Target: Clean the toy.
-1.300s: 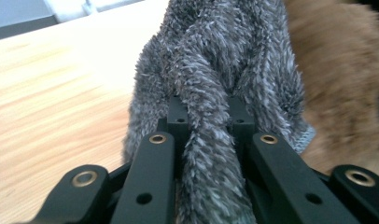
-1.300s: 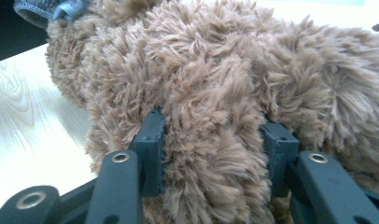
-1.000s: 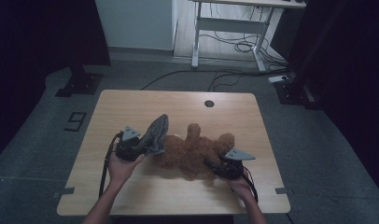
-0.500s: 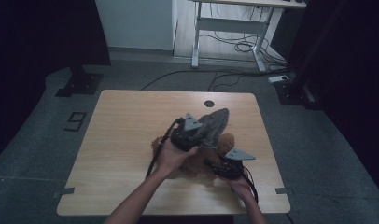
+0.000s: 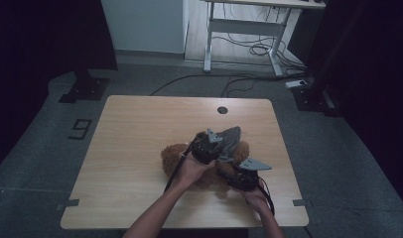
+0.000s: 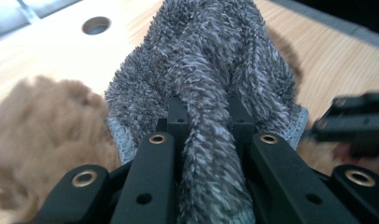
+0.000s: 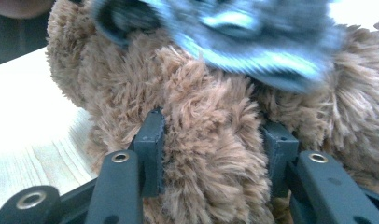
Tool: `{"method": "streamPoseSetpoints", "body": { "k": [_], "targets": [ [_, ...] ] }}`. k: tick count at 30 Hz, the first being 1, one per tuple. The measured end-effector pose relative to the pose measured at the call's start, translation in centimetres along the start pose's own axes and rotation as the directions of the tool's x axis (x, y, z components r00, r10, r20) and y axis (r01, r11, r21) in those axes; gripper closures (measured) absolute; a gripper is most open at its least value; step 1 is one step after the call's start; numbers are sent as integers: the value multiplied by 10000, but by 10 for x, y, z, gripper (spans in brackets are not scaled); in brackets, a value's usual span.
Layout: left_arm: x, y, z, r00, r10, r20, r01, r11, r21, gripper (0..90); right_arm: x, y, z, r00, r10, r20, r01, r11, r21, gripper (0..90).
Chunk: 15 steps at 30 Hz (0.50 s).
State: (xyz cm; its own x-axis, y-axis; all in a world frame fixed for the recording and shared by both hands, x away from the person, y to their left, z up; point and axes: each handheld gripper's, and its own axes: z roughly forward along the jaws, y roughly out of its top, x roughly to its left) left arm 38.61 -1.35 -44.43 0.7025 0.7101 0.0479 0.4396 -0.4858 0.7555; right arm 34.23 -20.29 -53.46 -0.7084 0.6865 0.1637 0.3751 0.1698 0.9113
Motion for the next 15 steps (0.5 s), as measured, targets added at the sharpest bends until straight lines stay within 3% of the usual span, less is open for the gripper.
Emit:
{"method": "streamPoseSetpoints", "body": {
  "k": [3,5,10,15],
  "targets": [
    [14,-13,-16,9993,-48,-380,54,9999,158,768,0,0,0,10000,4,-18,-4,10000,-13,525],
    [21,-18,-24,9993,-206,-307,207,9998,59,768,0,0,0,10000,7,-21,-7,10000,-11,525],
    [23,-25,-42,9995,20,-331,-30,9996,-284,767,1,0,0,10000,-37,-36,37,10000,5,525],
    [36,-34,-65,9991,-245,-356,221,9976,-659,763,2,-1,0,10000,16,-47,-16,10000,-31,525]
  ]
}}
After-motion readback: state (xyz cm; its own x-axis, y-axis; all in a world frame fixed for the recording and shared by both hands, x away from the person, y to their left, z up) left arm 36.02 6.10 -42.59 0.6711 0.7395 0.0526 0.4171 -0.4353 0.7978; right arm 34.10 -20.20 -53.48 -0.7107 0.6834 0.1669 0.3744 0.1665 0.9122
